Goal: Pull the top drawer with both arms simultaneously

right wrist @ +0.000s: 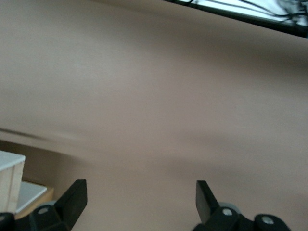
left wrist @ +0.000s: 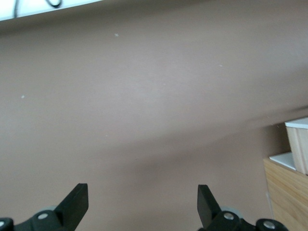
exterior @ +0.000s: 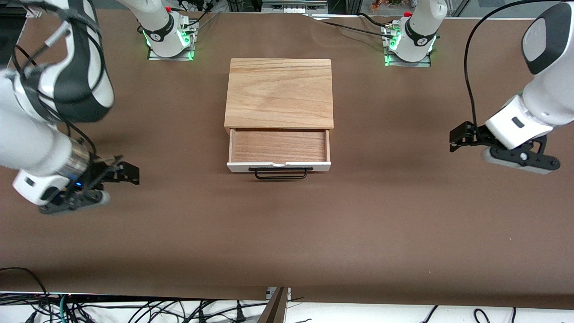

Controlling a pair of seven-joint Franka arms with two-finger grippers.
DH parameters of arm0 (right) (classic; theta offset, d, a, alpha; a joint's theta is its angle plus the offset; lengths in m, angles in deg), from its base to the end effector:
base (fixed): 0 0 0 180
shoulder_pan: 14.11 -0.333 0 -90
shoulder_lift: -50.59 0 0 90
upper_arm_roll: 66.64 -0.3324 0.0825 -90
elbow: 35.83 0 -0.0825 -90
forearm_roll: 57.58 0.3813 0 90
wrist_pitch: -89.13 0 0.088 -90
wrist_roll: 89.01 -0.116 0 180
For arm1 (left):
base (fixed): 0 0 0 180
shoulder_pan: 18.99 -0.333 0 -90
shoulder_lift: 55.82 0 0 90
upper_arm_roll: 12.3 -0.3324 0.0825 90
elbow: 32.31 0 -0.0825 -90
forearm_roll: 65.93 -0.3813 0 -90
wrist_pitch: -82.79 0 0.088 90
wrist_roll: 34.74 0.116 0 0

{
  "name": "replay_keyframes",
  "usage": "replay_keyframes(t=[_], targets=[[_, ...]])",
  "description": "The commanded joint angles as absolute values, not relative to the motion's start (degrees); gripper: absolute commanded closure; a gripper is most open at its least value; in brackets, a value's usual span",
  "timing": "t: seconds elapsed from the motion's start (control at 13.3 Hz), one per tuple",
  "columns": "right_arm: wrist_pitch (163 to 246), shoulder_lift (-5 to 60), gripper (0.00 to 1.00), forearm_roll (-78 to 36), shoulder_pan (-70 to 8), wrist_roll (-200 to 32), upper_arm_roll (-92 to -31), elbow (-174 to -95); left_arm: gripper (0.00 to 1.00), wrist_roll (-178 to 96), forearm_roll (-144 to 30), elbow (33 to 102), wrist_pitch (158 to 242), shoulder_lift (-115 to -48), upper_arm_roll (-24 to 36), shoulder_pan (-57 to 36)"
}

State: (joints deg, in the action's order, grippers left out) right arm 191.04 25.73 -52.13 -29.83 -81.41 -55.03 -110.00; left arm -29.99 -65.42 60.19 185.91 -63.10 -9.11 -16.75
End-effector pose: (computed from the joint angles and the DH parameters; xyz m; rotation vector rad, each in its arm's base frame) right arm 0.6915 0.0871 0.5146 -3.1156 -0.3256 -0.0922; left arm 0.6057 -0.0565 0.5582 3.1122 -0.2734 0.0912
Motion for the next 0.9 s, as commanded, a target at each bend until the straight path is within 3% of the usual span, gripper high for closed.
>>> replay_keyframes(t=[0.0, 0.6, 0.83], targets=[[193.6, 36.5, 0.0, -53.5, -26.1, -81.1, -56.9, -121.4, 0.0, -32.6, -67.6, 73.9, 189.8, -52.1, -4.9, -19.9], [193.7, 51.2, 0.0, -54.8, -21.9, -86.3, -64.3, -137.1, 0.0, -32.2, -69.5, 73.2, 188.8, -52.2, -8.8, -14.9], [193.3, 49.8, 0.0, -54.7, -19.6, -85.6, -65.2, -136.7, 0.0, -32.6, -69.5, 72.8, 187.6, -52.3, -8.6, -15.1]])
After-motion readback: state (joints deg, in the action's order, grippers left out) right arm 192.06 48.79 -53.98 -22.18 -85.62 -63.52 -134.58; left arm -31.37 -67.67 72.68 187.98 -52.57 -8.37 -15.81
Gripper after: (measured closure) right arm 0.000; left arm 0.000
